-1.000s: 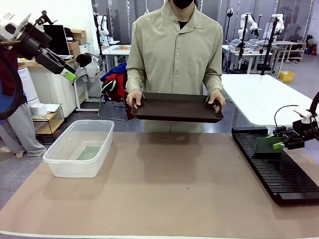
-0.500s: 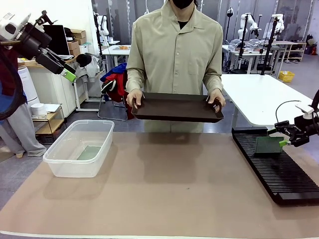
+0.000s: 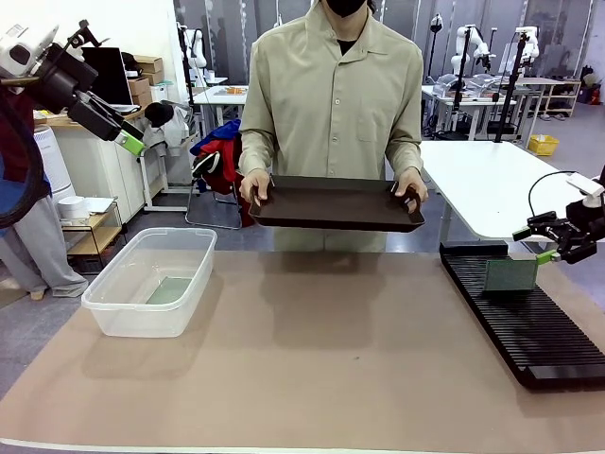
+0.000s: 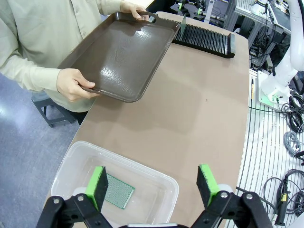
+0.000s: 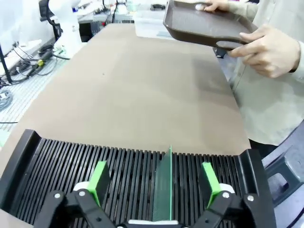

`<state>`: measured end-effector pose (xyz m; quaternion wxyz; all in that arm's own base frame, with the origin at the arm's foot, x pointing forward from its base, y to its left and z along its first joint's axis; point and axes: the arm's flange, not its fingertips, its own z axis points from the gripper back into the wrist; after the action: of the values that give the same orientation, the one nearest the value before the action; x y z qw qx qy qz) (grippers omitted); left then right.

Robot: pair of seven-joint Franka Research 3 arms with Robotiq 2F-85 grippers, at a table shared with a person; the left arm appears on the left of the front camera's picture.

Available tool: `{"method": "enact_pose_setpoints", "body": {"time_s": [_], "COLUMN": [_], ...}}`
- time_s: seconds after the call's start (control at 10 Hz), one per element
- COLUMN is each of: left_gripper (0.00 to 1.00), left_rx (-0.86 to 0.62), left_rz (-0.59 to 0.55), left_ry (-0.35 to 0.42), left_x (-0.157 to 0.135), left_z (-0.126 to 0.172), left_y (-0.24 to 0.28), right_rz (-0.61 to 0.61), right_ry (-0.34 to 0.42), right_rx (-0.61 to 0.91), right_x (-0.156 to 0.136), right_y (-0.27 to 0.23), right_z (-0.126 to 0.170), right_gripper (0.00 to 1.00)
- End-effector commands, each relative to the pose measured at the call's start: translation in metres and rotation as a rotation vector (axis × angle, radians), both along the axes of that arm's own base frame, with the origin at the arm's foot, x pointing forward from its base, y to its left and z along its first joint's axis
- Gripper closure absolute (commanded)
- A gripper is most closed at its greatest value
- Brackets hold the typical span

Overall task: Sort PCBs into racks and boxes based on the side picked up.
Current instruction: If the short side of the Blank PCB is picked up, insert it into the PCB Rack ; if the long side is picked up, place it in the Organizing box.

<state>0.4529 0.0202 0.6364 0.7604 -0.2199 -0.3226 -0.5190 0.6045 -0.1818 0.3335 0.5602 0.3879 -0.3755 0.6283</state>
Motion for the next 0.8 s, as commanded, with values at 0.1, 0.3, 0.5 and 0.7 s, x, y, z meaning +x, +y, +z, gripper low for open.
{"method": "enact_pose_setpoints", "body": {"time_s": [0.1, 0.3, 0.5, 0.7], "left_gripper": [0.00, 0.00, 0.00, 0.00], "left_rx": [0.003, 0.003, 0.003, 0.003], "left_rz": [-0.014, -0.014, -0.014, -0.014], "left_ry": [-0.003, -0.003, -0.003, -0.003], "left_x": [-0.001, -0.001, -0.001, -0.001], "left_z": [-0.002, -0.002, -0.002, -0.002], "left_y": [0.000, 0.000, 0.000, 0.000], "right_rz": [0.004, 0.004, 0.004, -0.035], "right_ry": [0.004, 0.004, 0.004, -0.014], "right_rx": [0.015, 0.015, 0.015, -0.027], "right_x": [0.004, 0.004, 0.004, -0.012], "right_y": [-0.001, -0.001, -0.001, 0.008], "right_z": [-0.008, -0.008, -0.008, 0.006], "right_gripper": [0.00, 0.00, 0.00, 0.00]}}
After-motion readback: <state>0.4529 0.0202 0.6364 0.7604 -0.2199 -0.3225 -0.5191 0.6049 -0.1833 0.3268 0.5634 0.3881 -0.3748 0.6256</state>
